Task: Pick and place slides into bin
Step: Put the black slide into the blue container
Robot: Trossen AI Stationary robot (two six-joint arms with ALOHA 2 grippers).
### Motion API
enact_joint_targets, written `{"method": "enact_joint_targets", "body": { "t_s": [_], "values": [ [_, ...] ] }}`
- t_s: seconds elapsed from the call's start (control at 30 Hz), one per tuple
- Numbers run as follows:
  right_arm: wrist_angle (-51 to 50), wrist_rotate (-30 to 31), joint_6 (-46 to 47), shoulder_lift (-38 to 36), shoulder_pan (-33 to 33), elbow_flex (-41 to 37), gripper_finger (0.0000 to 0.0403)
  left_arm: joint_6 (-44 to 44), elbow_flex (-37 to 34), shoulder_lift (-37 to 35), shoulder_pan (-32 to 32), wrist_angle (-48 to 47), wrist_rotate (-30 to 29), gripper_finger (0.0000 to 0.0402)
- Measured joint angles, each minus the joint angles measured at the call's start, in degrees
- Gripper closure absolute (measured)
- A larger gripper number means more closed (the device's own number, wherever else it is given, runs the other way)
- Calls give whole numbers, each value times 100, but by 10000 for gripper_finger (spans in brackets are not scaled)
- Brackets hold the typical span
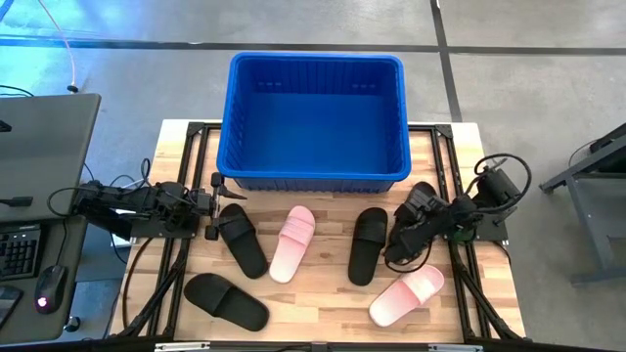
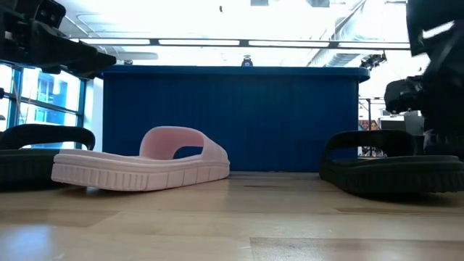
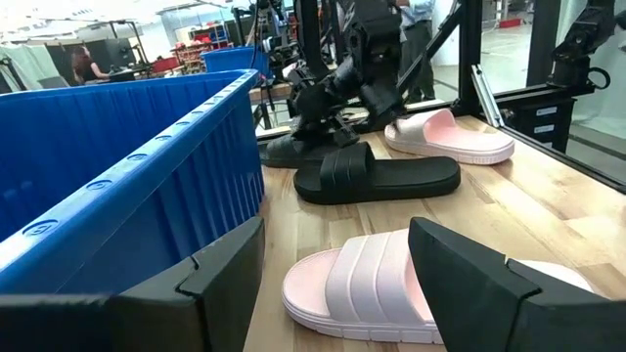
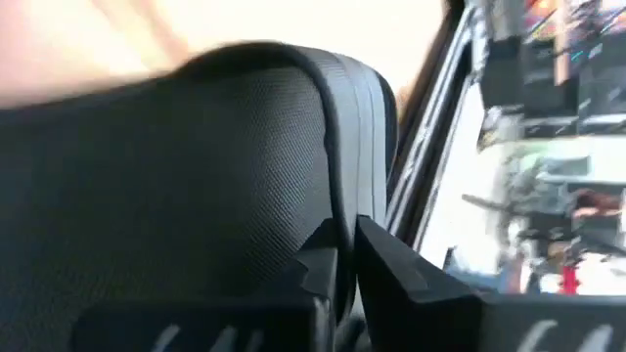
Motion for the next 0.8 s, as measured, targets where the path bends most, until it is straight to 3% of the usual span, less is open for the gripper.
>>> {"method": "enact_joint_targets", "body": {
  "t_s": [0.17,0.5,0.63,0.8],
  "values": [
    [-310,-428,-252,0,165,1099,395,-4,0,-1,0,2,0,158],
    [-661,-209,-805,0,793,3801,400,-11,0,-1,0,0,0,158],
    [-688,399,-1344,0,1139,4629,401,-11,0,0,0,0,0,158],
    [-787,1733,-2188,0,1452,5431,402,-10,0,-1,0,0,0,158]
  ]
}}
